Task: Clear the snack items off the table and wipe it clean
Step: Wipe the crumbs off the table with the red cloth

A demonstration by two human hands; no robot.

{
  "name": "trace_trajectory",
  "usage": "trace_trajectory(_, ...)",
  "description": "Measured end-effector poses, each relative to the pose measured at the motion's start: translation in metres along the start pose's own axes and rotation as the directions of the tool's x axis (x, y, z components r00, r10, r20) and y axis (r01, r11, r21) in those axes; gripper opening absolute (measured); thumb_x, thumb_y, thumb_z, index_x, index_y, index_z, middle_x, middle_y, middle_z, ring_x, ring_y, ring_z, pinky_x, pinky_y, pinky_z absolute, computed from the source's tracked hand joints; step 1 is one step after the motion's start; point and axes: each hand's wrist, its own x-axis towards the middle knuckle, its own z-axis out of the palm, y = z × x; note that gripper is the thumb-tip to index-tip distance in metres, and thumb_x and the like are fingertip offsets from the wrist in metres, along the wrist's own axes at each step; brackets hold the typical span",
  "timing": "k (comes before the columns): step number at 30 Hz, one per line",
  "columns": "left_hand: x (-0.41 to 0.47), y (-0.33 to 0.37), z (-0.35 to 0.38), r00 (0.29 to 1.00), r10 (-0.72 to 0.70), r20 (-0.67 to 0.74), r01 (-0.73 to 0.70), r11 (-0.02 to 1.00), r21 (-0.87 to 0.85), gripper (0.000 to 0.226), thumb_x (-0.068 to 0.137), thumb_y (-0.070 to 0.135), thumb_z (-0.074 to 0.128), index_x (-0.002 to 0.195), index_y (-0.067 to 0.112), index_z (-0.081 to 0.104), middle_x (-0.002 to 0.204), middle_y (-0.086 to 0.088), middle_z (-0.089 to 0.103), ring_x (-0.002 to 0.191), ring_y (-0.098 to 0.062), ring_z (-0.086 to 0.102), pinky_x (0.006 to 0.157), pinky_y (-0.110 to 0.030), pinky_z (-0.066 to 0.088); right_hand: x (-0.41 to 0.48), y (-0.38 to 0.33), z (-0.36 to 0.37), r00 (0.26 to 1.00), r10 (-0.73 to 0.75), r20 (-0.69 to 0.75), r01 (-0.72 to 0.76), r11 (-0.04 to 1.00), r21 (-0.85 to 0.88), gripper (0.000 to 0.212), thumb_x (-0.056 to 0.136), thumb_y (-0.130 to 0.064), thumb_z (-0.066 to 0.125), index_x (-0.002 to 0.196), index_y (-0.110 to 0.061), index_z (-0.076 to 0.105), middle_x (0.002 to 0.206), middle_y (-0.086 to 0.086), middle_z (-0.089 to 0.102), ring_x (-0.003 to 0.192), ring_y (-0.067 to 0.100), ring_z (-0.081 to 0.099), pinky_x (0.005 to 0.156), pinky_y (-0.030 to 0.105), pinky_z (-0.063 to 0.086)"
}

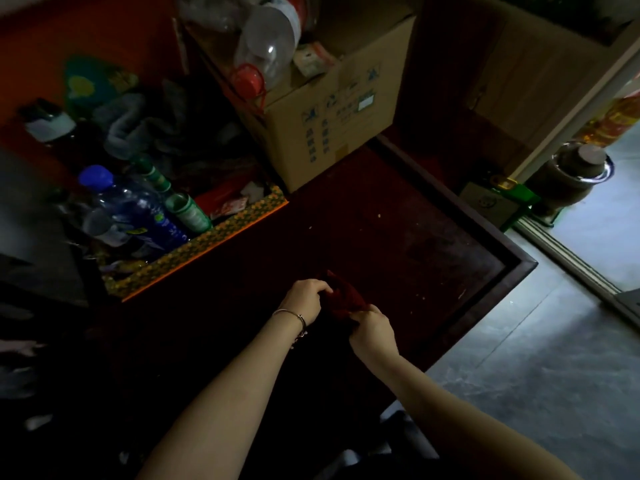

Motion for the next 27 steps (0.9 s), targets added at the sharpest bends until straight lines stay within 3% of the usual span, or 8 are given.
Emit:
trace_trajectory(3, -0.005, 0.005, -0.02, 0.997, -0.037, -0.071, 0.03, 0.995, -0.099, 0.038, 0.093, 0.003, 0.041, 0.109, 0.026, 0.067, 0.113, 0.002, 0.062, 0.089, -0.02, 0.065, 0.078, -0.022, 0.053, 0.016, -0.005, -0.029, 0.999, -0.035, 0.031, 0.035, 0.999, 0.011, 0.031, 0.089, -0.004, 0.05, 0.113, -0.014, 0.067, 0.109, 0.001, 0.057, 0.083, 0.014, 0.06, 0.062, 0.018, 0.05)
trace_trajectory(5, -0.006, 0.014, -0.038, 0.988, -0.038, -0.148, 0.015, 0.988, -0.153, 0.036, 0.092, 0.003, 0.045, 0.111, 0.025, 0.067, 0.116, -0.001, 0.066, 0.091, -0.018, 0.065, 0.078, -0.019, 0.047, 0.03, -0.013, -0.053, 0.998, -0.064, 0.024, 0.064, 0.998, 0.012, 0.03, 0.089, -0.005, 0.052, 0.115, -0.011, 0.066, 0.107, 0.003, 0.062, 0.073, 0.011, 0.059, 0.052, 0.01, 0.045)
trace_trajectory(8, -0.009, 0.021, -0.072, 0.964, -0.066, -0.257, 0.006, 0.973, -0.23, 0.035, 0.091, 0.003, 0.049, 0.115, 0.024, 0.066, 0.12, -0.001, 0.065, 0.107, -0.017, 0.06, 0.084, -0.014, 0.039, 0.051, -0.039, -0.087, 0.984, -0.166, 0.067, 0.168, 0.986, -0.016, 0.033, 0.088, -0.003, 0.052, 0.115, -0.014, 0.067, 0.101, 0.003, 0.064, 0.063, 0.004, 0.053, 0.042, 0.001, 0.035)
trace_trajectory(13, -0.017, 0.011, -0.116, 0.913, -0.149, -0.38, 0.018, 0.945, -0.327, 0.031, 0.093, 0.01, 0.052, 0.121, 0.02, 0.062, 0.124, -0.003, 0.061, 0.114, -0.017, 0.055, 0.083, -0.019, 0.038, 0.086, -0.097, -0.117, 0.931, -0.349, 0.111, 0.356, 0.933, -0.054, 0.032, 0.09, -0.01, 0.054, 0.118, -0.019, 0.066, 0.119, 0.001, 0.064, 0.105, 0.013, 0.056, 0.072, 0.006, 0.034)
trace_trajectory(19, -0.029, -0.028, -0.129, 0.843, -0.312, -0.439, 0.129, 0.908, -0.398, 0.031, 0.093, 0.014, 0.055, 0.123, 0.019, 0.06, 0.132, -0.004, 0.056, 0.125, -0.019, 0.049, 0.088, -0.02, 0.036, 0.125, -0.144, -0.092, 0.839, -0.456, 0.296, 0.499, 0.862, -0.088, 0.033, 0.092, -0.01, 0.052, 0.122, -0.02, 0.063, 0.126, 0.002, 0.061, 0.113, 0.017, 0.056, 0.082, 0.016, 0.04)
trace_trajectory(22, -0.036, -0.051, -0.121, 0.811, -0.397, -0.43, 0.206, 0.882, -0.424, 0.031, 0.094, 0.015, 0.054, 0.125, 0.019, 0.058, 0.132, -0.004, 0.055, 0.111, -0.015, 0.056, 0.077, -0.016, 0.039, 0.14, -0.152, -0.062, 0.792, -0.48, 0.377, 0.542, 0.838, -0.072, 0.035, 0.092, -0.007, 0.051, 0.122, -0.019, 0.064, 0.128, 0.003, 0.059, 0.115, 0.018, 0.056, 0.084, 0.018, 0.043)
trace_trajectory(25, -0.038, -0.07, -0.109, 0.786, -0.473, -0.398, 0.273, 0.843, -0.463, 0.031, 0.095, 0.019, 0.053, 0.126, 0.02, 0.057, 0.128, -0.004, 0.057, 0.078, 0.0, 0.052, 0.055, -0.006, 0.034, 0.158, -0.157, -0.038, 0.75, -0.518, 0.412, 0.595, 0.8, -0.077, 0.034, 0.092, -0.007, 0.052, 0.12, -0.021, 0.065, 0.13, 0.004, 0.056, 0.117, 0.02, 0.054, 0.088, 0.019, 0.042)
trace_trajectory(27, -0.034, -0.079, -0.102, 0.765, -0.506, -0.399, 0.294, 0.825, -0.482, 0.031, 0.095, 0.02, 0.053, 0.125, 0.021, 0.057, 0.125, -0.003, 0.058, 0.077, -0.001, 0.05, 0.051, -0.005, 0.032, 0.173, -0.159, -0.025, 0.72, -0.546, 0.427, 0.639, 0.762, -0.104, 0.033, 0.092, -0.006, 0.052, 0.118, -0.021, 0.066, 0.129, 0.004, 0.056, 0.116, 0.021, 0.053, 0.089, 0.022, 0.043)
